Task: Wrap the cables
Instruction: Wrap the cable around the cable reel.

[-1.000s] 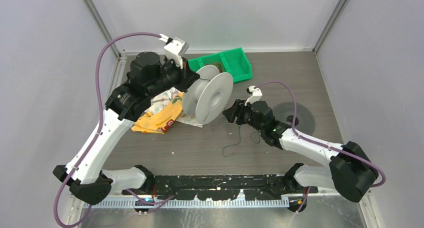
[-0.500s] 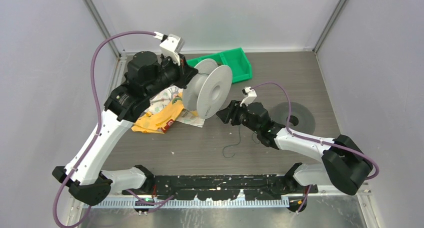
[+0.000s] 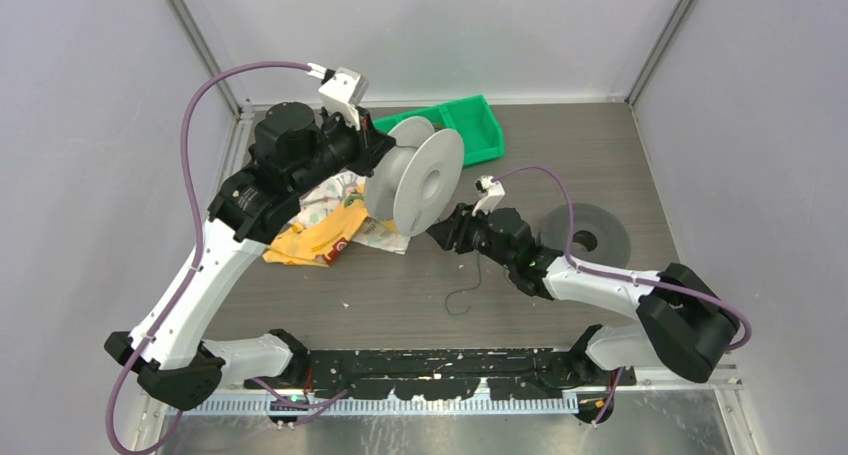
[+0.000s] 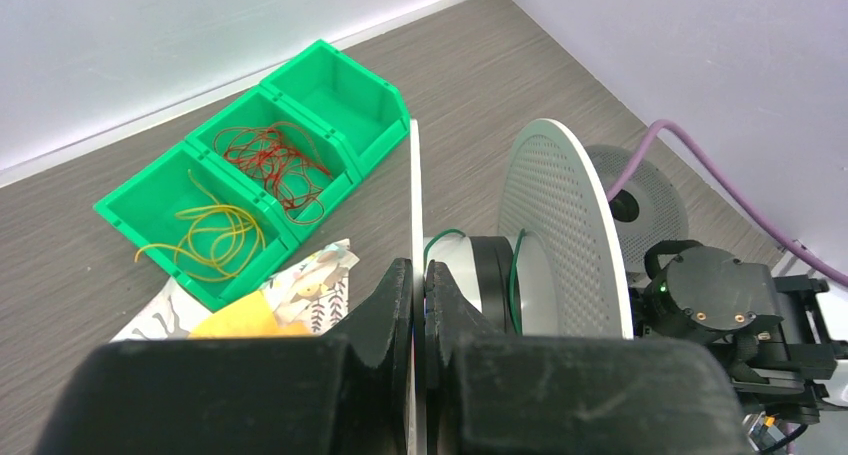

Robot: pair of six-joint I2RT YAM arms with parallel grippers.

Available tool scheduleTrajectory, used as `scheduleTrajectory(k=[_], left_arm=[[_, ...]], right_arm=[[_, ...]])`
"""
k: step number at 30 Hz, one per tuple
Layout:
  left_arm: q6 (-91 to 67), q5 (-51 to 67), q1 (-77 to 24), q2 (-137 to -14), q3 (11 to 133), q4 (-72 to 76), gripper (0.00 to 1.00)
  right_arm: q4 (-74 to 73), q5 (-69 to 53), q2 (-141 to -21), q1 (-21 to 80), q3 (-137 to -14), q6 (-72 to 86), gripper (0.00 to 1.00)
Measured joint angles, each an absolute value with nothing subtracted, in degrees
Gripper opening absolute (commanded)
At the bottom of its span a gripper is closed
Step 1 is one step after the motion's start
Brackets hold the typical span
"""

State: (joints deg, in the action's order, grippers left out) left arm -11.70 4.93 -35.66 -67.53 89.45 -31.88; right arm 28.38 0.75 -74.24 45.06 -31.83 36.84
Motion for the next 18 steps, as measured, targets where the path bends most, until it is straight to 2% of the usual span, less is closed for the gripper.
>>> scheduleTrajectory(k=[1, 4, 12, 18], left_arm=[[-11.7, 4.9, -35.7, -67.5, 89.4, -31.9, 0.0], [-11.8, 4.9, -35.7, -67.5, 89.4, -31.9, 0.0], [-16.0, -1.3, -35.6, -67.5, 87.6, -29.6, 0.0], [-19.2, -10.0, -35.6, -68.9, 84.1, -26.1, 0.0]], right_arm=[[28.7, 0.8, -74.9, 45.1, -31.8, 36.6, 0.24], [28.9, 0.8, -76.9, 45.1, -32.0, 36.2, 0.02], [27.0, 1.1, -77.5, 46.2, -32.0, 35.5, 0.01], [19.4, 1.8, -72.8, 50.8, -32.8, 32.9, 0.01]])
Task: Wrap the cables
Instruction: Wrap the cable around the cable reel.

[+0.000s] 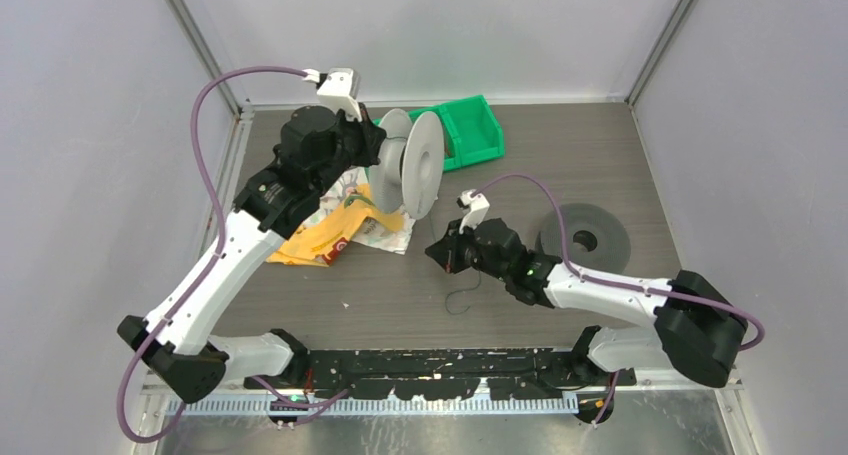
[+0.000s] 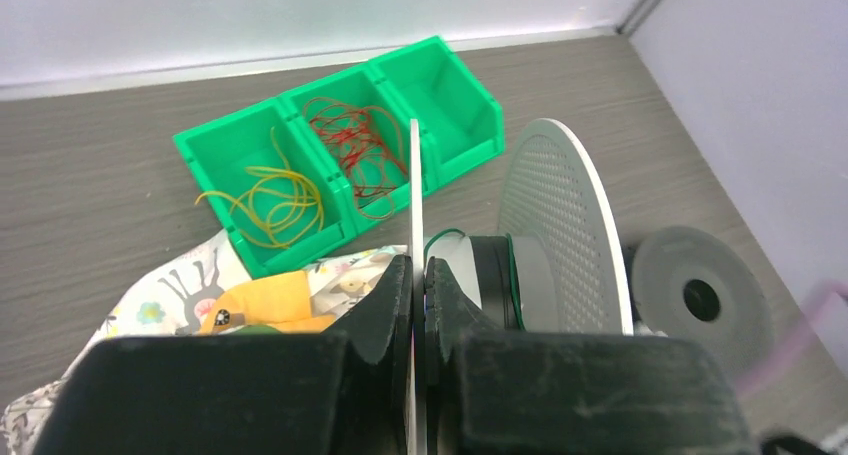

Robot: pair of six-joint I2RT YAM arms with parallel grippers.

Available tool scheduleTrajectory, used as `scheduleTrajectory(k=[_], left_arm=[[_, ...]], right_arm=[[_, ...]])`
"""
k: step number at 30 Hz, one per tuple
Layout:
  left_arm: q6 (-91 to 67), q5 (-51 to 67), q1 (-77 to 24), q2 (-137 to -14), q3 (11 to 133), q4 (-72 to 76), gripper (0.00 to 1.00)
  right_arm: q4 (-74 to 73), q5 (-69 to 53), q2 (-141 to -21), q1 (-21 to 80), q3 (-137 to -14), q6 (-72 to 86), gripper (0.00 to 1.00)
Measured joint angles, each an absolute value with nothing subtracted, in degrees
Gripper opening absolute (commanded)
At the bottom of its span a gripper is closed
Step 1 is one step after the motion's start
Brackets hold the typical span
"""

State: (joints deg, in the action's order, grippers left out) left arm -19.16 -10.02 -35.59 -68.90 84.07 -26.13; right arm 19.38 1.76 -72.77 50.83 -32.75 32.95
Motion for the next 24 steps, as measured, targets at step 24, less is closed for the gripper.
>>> scheduleTrajectory(k=[24], left_arm=[[-20.6, -17.5, -38.7, -77.2, 75.8, -19.9, 0.0]], right_arm=[[11.6, -9.8, -67.1, 59.6, -44.1, 33.2, 0.01]])
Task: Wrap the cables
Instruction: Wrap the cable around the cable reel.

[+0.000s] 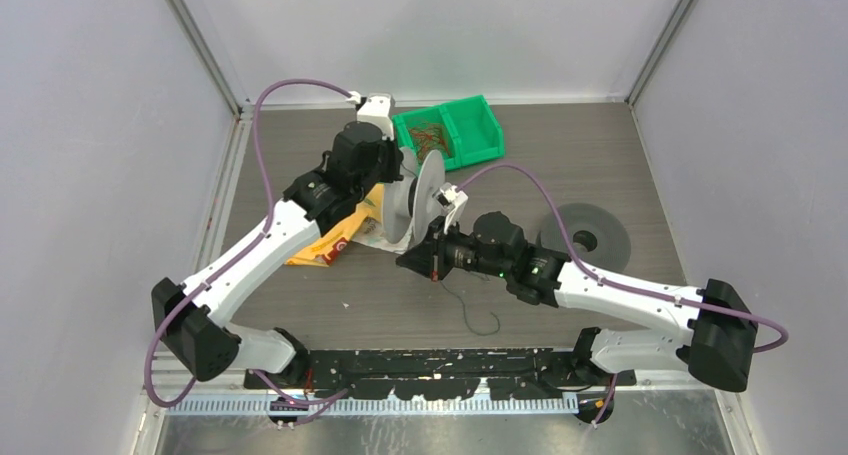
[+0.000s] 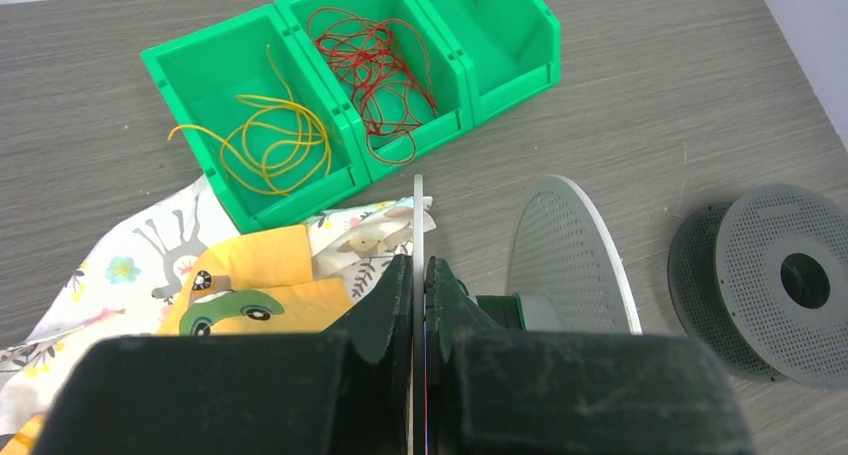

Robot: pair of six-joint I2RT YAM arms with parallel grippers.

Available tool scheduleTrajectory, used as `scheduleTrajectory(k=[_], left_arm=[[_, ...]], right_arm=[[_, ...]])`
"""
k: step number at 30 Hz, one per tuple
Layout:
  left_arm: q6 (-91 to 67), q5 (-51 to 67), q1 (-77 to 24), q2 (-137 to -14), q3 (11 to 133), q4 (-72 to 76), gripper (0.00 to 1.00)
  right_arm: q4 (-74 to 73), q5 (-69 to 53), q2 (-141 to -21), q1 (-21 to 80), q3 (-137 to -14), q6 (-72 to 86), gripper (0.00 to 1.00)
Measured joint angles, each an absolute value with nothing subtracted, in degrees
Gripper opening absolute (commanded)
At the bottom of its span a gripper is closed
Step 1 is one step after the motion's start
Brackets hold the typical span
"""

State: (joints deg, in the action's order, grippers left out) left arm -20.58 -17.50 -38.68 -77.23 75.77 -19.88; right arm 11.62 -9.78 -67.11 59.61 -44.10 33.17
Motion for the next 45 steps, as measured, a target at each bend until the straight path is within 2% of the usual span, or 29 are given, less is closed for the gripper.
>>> scheduleTrajectory(k=[2, 4, 5, 8, 9, 11, 17, 20, 23, 26, 32, 38, 42, 45], left_arm=[[-20.3, -16.6, -38.7, -76.3, 74.6, -19.4, 0.0], [-20.1, -15.8, -38.7, -75.2, 73.2, -18.9, 0.0], [-19.8, -15.3, -38.7, -74.6, 72.2, -18.2, 0.0], [-19.3, -14.3, -38.7, -73.0, 70.3, -17.3, 0.0], [-19.1, -13.9, -38.7, -72.6, 70.2, -17.5, 0.0], [-18.8, -13.6, -38.6, -71.8, 70.4, -17.4, 0.0], [-16.7, -13.5, -38.6, -69.8, 76.6, -18.3, 0.0], [-15.8, -13.5, -38.6, -67.9, 79.2, -18.2, 0.0], [-15.4, -13.5, -38.6, -66.0, 80.9, -18.3, 0.0], [-14.9, -13.5, -38.6, -65.5, 83.3, -19.0, 0.0], [-14.6, -12.8, -38.6, -65.5, 87.3, -20.7, 0.0], [-14.6, -12.3, -38.6, -65.5, 88.3, -21.2, 0.0], [-14.6, -11.9, -38.6, -65.5, 88.3, -21.8, 0.0], [-14.7, -11.7, -38.6, -65.5, 88.3, -21.8, 0.0]], right_arm=[[11.6, -9.3, -67.1, 59.6, -44.8, 33.1, 0.01], [11.6, -8.4, -66.8, 59.5, -45.3, 32.9, 0.07], [11.6, -8.0, -66.5, 59.3, -45.4, 32.8, 0.13], [11.4, -6.8, -65.6, 58.5, -45.4, 32.3, 0.48], [11.3, -6.6, -65.4, 58.3, -45.4, 32.1, 0.54], [10.7, -6.7, -65.0, 58.0, -45.4, 31.5, 0.59], [2.3, -8.4, -62.4, 58.0, -46.1, 27.0, 0.62], [-0.9, -6.4, -56.7, 58.0, -44.8, 24.0, 0.67], [1.1, -2.0, -48.4, 58.0, -38.9, 21.0, 0.69], [5.1, 2.5, -45.5, 58.0, -31.9, 19.2, 0.69], [16.6, 8.1, -59.6, 57.9, -24.1, 17.3, 0.7], [35.3, 15.1, -78.3, 57.9, -23.8, 16.4, 0.71], [43.9, 19.2, -88.6, 57.9, -26.0, 16.7, 0.67], [49.8, 21.8, -94.4, 57.6, -27.6, 17.1, 0.6]])
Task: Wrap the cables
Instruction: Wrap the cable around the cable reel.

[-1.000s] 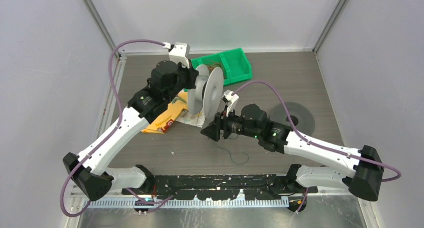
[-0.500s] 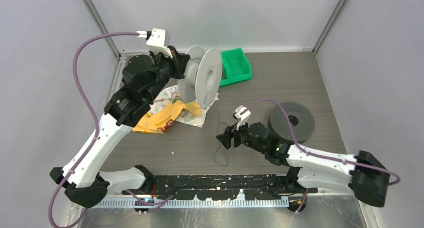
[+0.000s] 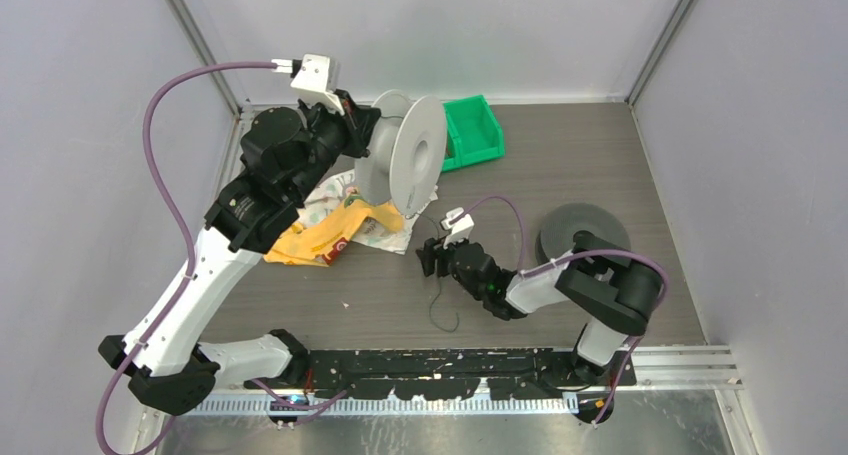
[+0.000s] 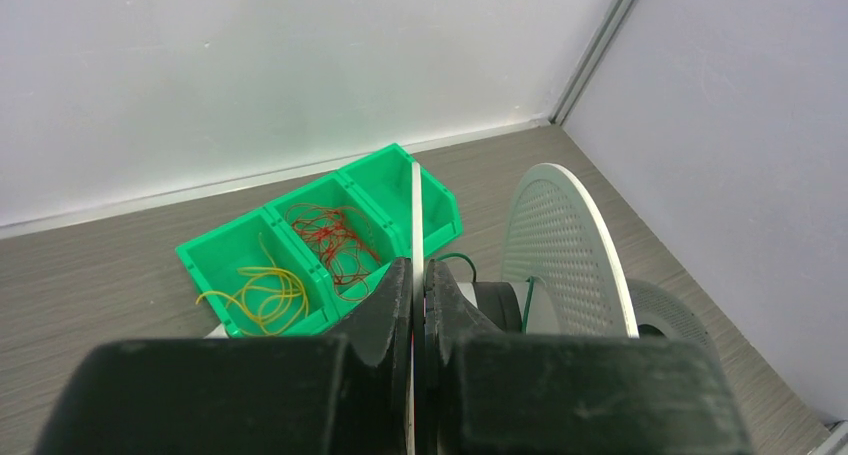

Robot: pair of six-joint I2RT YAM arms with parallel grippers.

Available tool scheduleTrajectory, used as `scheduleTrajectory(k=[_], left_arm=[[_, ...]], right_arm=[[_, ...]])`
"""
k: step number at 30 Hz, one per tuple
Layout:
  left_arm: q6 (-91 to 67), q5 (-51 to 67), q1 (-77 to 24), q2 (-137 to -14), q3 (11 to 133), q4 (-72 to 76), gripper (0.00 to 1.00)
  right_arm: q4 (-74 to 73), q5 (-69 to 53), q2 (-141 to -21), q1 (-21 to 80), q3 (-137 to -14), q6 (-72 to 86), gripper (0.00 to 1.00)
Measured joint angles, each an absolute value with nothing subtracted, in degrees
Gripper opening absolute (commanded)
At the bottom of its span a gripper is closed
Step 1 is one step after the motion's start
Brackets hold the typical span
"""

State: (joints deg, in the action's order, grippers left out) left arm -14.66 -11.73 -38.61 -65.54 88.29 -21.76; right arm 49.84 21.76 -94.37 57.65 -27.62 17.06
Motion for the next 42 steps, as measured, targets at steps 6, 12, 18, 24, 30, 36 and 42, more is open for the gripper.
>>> scheduleTrajectory(k=[6, 12, 18, 24, 30, 36, 42], left_arm=[[-14.6, -11.3, -38.6, -65.5, 88.3, -21.8, 0.0], [-14.0, -11.7, -38.6, -65.5, 88.2, -22.2, 0.0], [-12.3, -14.6, -38.6, -65.8, 86.1, -22.0, 0.0], [-10.2, -18.3, -38.6, -69.2, 83.2, -19.5, 0.0], [-8.3, -19.6, -38.6, -73.6, 81.7, -18.6, 0.0], [-7.6, -19.3, -38.6, -74.9, 79.3, -18.7, 0.0], [-6.5, -15.8, -38.6, -74.9, 77.8, -19.4, 0.0]], right_arm=[[56.4, 25.2, -98.7, 56.8, -28.8, 17.8, 0.12], [54.7, 24.5, -95.5, 56.1, -28.8, 18.3, 0.01], [36.4, 14.9, -77.1, 56.6, -30.1, 17.4, 0.01], [12.8, 0.2, -64.6, 57.4, -39.9, 16.6, 0.01], [-3.4, -10.7, -55.0, 57.6, -46.7, 16.3, 0.01], [-11.8, -11.8, -52.1, 57.6, -58.1, 12.3, 0.01], [-13.9, -4.7, -50.1, 57.5, -63.0, 4.2, 0.01]])
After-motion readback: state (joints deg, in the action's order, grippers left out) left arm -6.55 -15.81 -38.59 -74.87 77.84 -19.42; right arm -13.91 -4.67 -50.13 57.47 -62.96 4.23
